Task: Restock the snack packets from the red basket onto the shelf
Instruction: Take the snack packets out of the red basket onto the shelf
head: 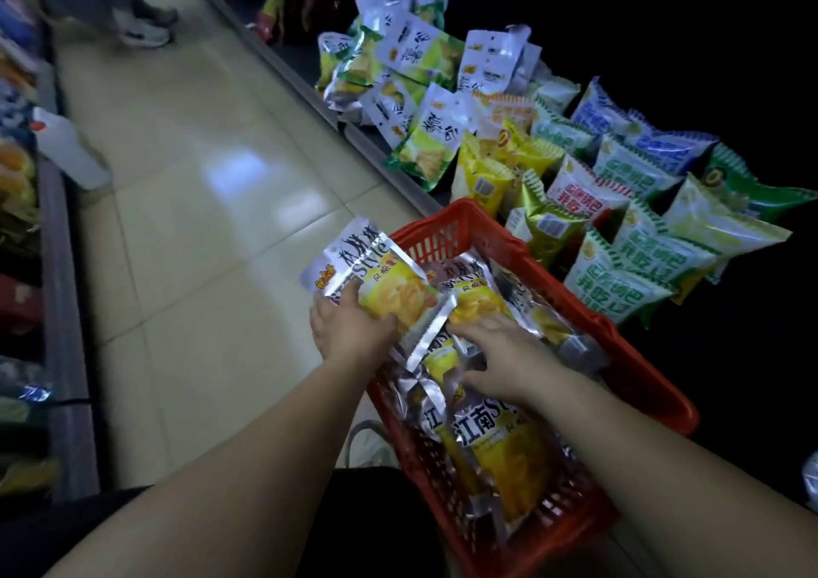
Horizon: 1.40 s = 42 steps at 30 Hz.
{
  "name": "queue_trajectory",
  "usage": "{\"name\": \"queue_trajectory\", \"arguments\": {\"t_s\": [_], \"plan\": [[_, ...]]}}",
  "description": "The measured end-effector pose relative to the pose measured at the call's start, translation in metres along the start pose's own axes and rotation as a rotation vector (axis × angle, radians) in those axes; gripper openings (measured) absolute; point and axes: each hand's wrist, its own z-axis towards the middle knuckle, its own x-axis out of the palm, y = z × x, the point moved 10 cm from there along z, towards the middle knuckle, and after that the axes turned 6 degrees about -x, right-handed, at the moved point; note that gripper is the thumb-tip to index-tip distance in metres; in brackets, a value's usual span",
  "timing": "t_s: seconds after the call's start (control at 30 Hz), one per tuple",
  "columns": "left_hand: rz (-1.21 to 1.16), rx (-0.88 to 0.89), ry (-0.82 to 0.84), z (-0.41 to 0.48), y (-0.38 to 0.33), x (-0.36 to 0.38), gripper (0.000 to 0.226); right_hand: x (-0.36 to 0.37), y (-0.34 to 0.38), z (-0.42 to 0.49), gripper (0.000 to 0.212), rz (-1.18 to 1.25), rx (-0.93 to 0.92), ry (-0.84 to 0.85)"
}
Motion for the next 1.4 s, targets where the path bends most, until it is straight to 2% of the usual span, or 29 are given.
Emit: {"name": "queue_trajectory", "arguments": {"t_s": [0.1,0.17,0.3,0.4,0.5,0.6,0.67,0.8,0.87,1.0,1.07,1.17,1.27,1.33,1.4], "plan": [[-0.093,0.024,0.029,0.016,0.001,0.006,0.068,0.002,0.0,0.004,0.019,-0.092,0.032,-0.019],[-0.118,0.101,-0.03,0.014,-0.003,0.003,0.065,-0.006,-0.008,0.002,0.002,-0.04,0.084,-0.111],[-0.008,0.106,-0.135,0.025,0.0,-0.012,0.073,-0.039,-0.019,0.006,0.006,0.012,0.101,-0.348],[0.157,0.079,-0.079,0.053,0.003,-0.017,0.08,-0.045,-0.031,0.015,0.004,-0.048,0.125,-0.381],[0.162,0.141,-0.091,0.068,-0.005,-0.024,0.066,-0.044,-0.051,0.016,0.005,-0.064,0.197,-0.374],[0.113,0.279,-0.137,0.05,-0.025,-0.022,0.047,-0.045,-0.062,0.014,0.007,0.013,0.18,-0.395],[0.026,0.297,-0.108,0.035,-0.031,-0.013,0.033,-0.046,-0.06,0.011,0.008,0.012,0.132,-0.417],[-0.336,0.168,-0.005,0.014,-0.026,-0.002,0.023,-0.039,-0.065,0.006,0.011,0.021,0.163,-0.352],[-0.461,0.119,0.069,0.006,-0.026,0.003,0.026,-0.038,-0.071,0.003,0.018,0.036,0.215,-0.319],[-0.59,0.039,0.316,-0.012,-0.027,0.029,0.033,-0.04,-0.075,0.002,0.015,0.049,0.203,-0.317],[-0.555,0.06,0.377,-0.017,-0.03,0.04,0.035,-0.033,-0.073,0.005,0.013,0.089,0.177,-0.274],[-0.366,0.122,0.445,-0.025,-0.029,0.059,0.049,-0.025,-0.072,0.006,0.011,0.129,0.175,-0.228],[-0.182,0.151,0.358,-0.039,-0.02,0.07,0.039,-0.03,-0.071,0.002,0.009,0.106,0.165,-0.283],[-0.168,0.092,0.278,-0.043,-0.011,0.071,0.025,-0.03,-0.069,-0.001,0.009,0.069,0.152,-0.297],[-0.209,0.019,0.287,-0.045,-0.004,0.078,0.025,-0.032,-0.068,-0.003,0.012,0.049,0.137,-0.34]]}}
